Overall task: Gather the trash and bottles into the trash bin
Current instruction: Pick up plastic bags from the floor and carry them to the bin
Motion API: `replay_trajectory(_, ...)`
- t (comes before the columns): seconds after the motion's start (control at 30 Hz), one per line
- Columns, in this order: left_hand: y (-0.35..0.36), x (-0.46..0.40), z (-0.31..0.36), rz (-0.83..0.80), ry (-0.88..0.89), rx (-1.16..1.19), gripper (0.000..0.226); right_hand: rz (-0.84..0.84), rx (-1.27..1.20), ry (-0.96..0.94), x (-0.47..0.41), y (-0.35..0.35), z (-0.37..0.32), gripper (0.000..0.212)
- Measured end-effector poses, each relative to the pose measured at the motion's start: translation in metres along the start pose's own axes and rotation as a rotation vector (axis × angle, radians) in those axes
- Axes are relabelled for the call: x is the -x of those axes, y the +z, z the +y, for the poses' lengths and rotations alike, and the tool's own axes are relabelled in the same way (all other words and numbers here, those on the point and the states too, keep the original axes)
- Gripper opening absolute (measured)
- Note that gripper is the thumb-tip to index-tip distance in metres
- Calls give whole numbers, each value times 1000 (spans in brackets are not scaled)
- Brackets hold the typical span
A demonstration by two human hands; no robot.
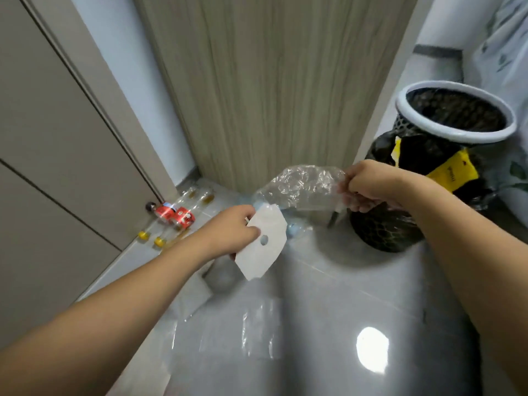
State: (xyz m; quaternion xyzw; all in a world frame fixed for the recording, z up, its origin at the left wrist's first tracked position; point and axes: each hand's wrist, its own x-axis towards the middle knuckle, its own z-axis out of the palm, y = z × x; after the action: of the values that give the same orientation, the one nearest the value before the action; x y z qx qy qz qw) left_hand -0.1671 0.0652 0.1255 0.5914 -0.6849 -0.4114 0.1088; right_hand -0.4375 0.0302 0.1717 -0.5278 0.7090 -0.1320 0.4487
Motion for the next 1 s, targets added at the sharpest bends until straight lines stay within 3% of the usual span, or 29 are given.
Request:
replay_trajectory(0.27, 7, -25, 137, 47, 241, -280, 4, 348, -195, 105, 16, -113, 45, 14)
replay_trajectory(0.4, 20, -45, 198, 78, 329, -413, 4, 508, -136, 210, 20, -136, 76, 12)
replay_trajectory(0.57, 40, -77, 251, 195, 399, -427, 19, 674, -148, 226, 6, -152, 110, 44)
replay_trajectory(0.63, 49, -94, 267, 243, 418, -400, 22, 680, -143, 231, -7, -151, 119, 46)
replay_trajectory(0.77, 63, -131, 295, 301, 435, -436, 15, 624, -54, 225, -21, -147, 126, 31)
replay_trajectory(1.0, 116, -197, 307, 117, 245, -282, 10, 365, 11, 104, -38, -150, 133, 16)
